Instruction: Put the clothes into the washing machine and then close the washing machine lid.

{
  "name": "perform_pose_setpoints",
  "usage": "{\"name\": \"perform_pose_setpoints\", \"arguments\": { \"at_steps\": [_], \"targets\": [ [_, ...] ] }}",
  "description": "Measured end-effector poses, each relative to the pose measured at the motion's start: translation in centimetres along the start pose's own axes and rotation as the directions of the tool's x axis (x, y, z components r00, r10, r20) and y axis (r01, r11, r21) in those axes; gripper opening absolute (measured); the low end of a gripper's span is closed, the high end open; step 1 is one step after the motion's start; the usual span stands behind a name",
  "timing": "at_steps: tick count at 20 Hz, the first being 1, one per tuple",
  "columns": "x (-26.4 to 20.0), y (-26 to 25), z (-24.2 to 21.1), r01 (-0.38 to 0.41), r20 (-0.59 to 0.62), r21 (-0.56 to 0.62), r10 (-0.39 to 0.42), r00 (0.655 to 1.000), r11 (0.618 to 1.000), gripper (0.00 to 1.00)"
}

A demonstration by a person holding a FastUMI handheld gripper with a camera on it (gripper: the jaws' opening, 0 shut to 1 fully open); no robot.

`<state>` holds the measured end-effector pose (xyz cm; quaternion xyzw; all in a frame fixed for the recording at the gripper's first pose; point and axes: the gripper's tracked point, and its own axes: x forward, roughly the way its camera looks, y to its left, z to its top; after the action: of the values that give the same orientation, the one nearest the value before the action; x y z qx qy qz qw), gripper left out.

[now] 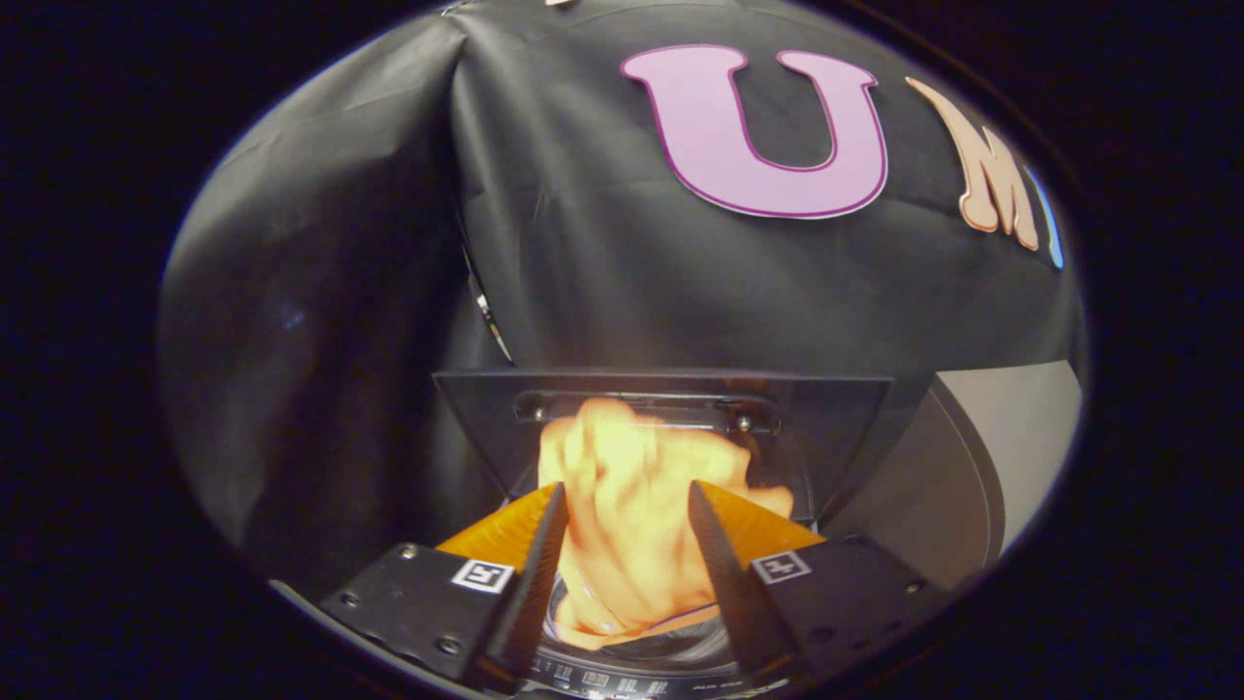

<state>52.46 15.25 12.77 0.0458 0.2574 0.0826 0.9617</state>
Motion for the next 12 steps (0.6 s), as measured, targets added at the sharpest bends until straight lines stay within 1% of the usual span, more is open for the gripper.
{"name": "perform_pose_setpoints", "arguments": {
  "at_steps": [4,5,6,10,12],
  "targets": [
    [0.3,0.6,1.0,-0.015,0.025,0.048,0.014,1.000,0.999,0.86],
    [0.5,0.9,1.2,-0.024,0.032,0.054,0.022,0.999,0.998,0.94],
    [0.6,1.0,1.4,-0.028,0.040,0.057,0.026,0.999,0.998,0.96],
    [1.2,1.4,3.8,-0.022,0.115,0.076,0.013,0.993,0.997,0.98],
    [1.8,1.1,4.8,0.001,0.144,0.073,-0.011,0.989,0.997,0.97]
  ]
}}
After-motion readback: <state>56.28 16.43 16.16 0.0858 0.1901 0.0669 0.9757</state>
